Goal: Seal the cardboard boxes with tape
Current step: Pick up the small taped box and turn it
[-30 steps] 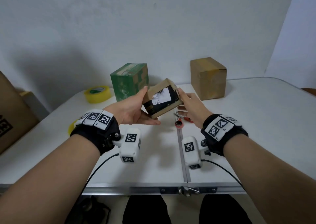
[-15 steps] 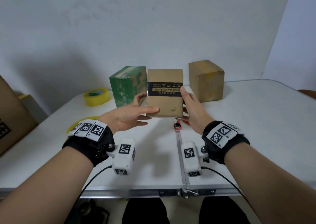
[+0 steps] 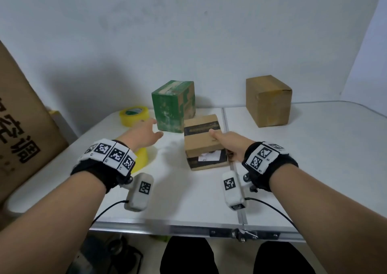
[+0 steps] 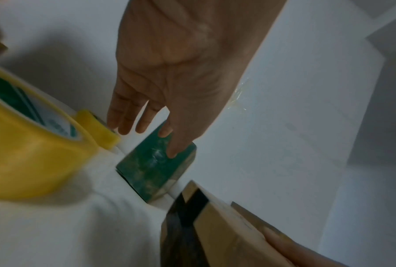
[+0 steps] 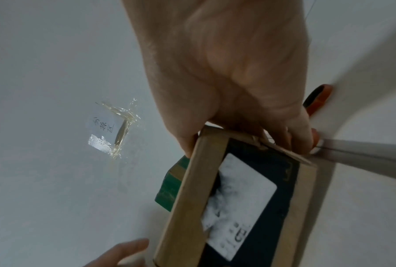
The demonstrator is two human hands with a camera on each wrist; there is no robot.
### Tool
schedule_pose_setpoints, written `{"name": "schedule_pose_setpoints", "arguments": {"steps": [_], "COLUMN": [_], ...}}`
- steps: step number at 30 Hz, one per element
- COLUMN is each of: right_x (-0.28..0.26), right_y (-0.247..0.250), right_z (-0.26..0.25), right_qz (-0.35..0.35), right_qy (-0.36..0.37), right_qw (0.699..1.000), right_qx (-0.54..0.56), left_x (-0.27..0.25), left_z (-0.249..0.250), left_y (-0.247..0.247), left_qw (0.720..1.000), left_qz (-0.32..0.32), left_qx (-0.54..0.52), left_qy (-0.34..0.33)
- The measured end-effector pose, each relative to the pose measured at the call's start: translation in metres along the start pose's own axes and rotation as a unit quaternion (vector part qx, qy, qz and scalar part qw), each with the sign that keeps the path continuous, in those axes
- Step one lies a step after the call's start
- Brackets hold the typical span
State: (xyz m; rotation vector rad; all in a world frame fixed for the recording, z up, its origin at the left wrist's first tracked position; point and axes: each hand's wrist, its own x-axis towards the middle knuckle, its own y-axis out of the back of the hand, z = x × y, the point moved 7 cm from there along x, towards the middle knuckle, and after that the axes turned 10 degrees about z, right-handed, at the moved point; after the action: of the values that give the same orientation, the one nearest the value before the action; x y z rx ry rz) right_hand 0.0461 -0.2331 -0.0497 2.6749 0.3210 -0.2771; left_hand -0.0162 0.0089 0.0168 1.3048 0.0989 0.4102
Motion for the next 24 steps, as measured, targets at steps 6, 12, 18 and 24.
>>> {"name": "schedule_pose_setpoints", "arguments": {"steps": [6,12,18,24], "right_x": [0.003,-0.005,-0.012,-0.006], "right_y": [-0.008,-0.008,0.011,0.05], "right_z": [0.002,0.002,-0.015,-0.062], "right_qz": [0.004,0.016,0.063,0.186], "right_qy": [0.002,0.014,0.051,0.164], "right_qw": [1.0,1.0,0.997,0.967], "right_qx": [0.008,-0.004,0.003,0.057], "left_x": [-0.001,-0.006,-0.002,-0.006], "left_z": [-0.043,-0.05,-0.05,-0.009], "left_y": [-0.012,-0.035,-0.022,0.045], "left_qw": [0.995,0.986,0.995,0.908], "left_qz": [-0.047,-0.084,-0.066,-0.015], "left_qx": [0.082,0.146,0.08,-0.418], "left_qy": [0.03,0.002,0.005,0.01]}}
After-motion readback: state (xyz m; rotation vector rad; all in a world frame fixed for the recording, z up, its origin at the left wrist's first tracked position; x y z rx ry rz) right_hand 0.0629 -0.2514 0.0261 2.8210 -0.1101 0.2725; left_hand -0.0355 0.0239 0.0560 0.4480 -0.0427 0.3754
